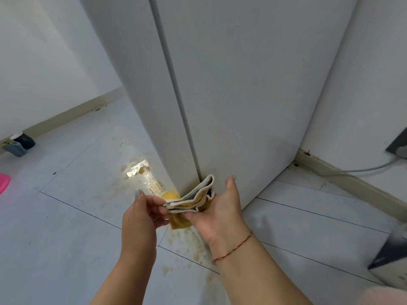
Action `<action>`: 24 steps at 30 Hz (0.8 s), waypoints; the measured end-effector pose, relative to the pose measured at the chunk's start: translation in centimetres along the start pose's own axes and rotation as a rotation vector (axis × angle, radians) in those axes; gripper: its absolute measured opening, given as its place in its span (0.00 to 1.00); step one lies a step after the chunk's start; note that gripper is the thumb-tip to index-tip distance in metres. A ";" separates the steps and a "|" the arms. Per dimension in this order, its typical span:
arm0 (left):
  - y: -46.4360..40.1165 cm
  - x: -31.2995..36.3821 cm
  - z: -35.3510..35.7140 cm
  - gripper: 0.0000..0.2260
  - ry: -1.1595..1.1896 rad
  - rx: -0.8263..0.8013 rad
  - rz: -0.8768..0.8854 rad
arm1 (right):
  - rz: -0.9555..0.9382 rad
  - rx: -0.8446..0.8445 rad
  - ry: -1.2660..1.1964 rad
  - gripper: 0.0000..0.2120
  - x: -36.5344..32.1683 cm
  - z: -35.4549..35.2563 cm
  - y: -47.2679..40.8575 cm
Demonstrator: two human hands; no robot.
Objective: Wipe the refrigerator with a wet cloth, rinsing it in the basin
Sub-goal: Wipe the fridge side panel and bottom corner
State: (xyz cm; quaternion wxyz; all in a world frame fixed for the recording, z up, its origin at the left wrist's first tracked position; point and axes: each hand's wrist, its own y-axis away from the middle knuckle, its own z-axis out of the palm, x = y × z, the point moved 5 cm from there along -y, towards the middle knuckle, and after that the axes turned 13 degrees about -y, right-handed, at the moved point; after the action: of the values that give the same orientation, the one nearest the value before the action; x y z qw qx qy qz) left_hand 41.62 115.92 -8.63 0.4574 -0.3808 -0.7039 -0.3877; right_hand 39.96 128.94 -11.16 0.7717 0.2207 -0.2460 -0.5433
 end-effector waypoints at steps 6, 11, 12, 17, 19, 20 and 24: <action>0.0 3.0 -0.3 0.20 -0.102 -0.050 0.044 | -0.017 -0.110 0.048 0.40 0.3 3.2 3.8; 1.9 6.4 -0.4 0.22 -0.024 -0.118 0.054 | -0.030 -0.220 0.082 0.40 0.3 6.0 6.6; 2.1 7.4 -0.7 0.22 -0.003 -0.104 0.073 | -0.032 -0.237 0.085 0.39 0.3 6.8 7.3; 2.8 12.1 -2.2 0.24 0.075 -0.070 0.164 | -0.022 -0.330 0.120 0.40 0.6 10.8 10.6; 3.0 14.1 -2.9 0.24 0.103 -0.059 0.213 | -0.022 -0.374 0.136 0.40 0.7 12.5 12.1; 3.1 15.0 -3.2 0.24 0.109 -0.053 0.232 | -0.022 -0.392 0.141 0.40 0.8 13.1 12.8; 3.6 18.1 -4.1 0.23 0.147 -0.034 0.326 | -0.026 -0.483 0.159 0.39 0.8 15.8 15.2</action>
State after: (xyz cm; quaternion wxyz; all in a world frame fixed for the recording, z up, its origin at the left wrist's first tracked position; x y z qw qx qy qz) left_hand 40.93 117.00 10.26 0.5581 -0.4682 -0.5907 -0.3469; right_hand 41.50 131.80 10.53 0.8120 0.0748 -0.0448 -0.5771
